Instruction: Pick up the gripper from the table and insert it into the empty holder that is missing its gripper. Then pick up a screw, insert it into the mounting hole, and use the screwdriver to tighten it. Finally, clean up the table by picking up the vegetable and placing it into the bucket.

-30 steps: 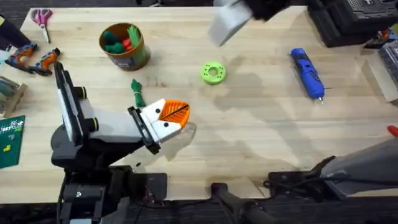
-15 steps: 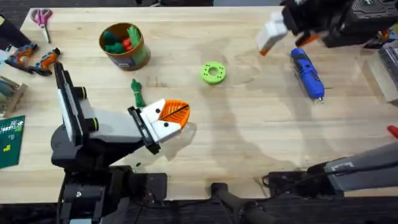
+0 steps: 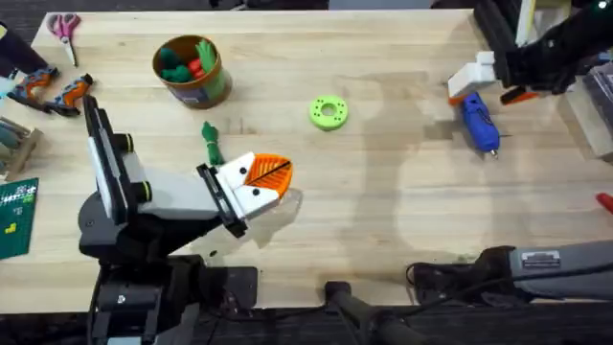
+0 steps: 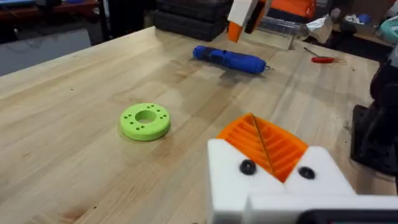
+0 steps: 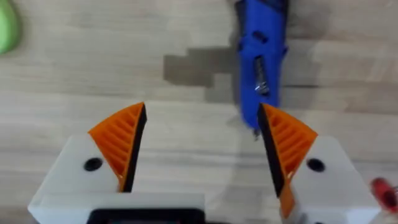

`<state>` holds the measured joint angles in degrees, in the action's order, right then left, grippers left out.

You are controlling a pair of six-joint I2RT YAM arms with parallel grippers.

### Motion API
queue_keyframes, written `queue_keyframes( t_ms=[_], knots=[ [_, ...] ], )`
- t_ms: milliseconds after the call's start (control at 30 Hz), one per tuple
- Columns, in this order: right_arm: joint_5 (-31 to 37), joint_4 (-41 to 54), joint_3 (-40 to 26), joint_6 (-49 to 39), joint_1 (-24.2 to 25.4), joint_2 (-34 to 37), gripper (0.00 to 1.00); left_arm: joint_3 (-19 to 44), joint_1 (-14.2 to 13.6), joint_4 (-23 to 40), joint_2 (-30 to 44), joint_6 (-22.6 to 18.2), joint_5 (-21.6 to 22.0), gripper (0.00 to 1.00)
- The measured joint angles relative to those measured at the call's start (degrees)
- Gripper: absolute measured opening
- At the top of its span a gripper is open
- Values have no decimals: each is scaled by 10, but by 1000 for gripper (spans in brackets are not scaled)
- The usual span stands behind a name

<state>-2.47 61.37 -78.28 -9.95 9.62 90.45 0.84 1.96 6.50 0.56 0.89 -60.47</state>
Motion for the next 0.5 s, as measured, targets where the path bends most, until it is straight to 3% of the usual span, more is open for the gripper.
queue_keyframes(
  t_ms=[200, 500],
  knots=[
    [46, -64, 0, -74, 3, 31, 993, 0, 0, 0, 0, 0, 0, 9],
    [57, -120, 0, -120, 6, 113, 994, 0, 0, 0, 0, 0, 0, 9]
  ],
)
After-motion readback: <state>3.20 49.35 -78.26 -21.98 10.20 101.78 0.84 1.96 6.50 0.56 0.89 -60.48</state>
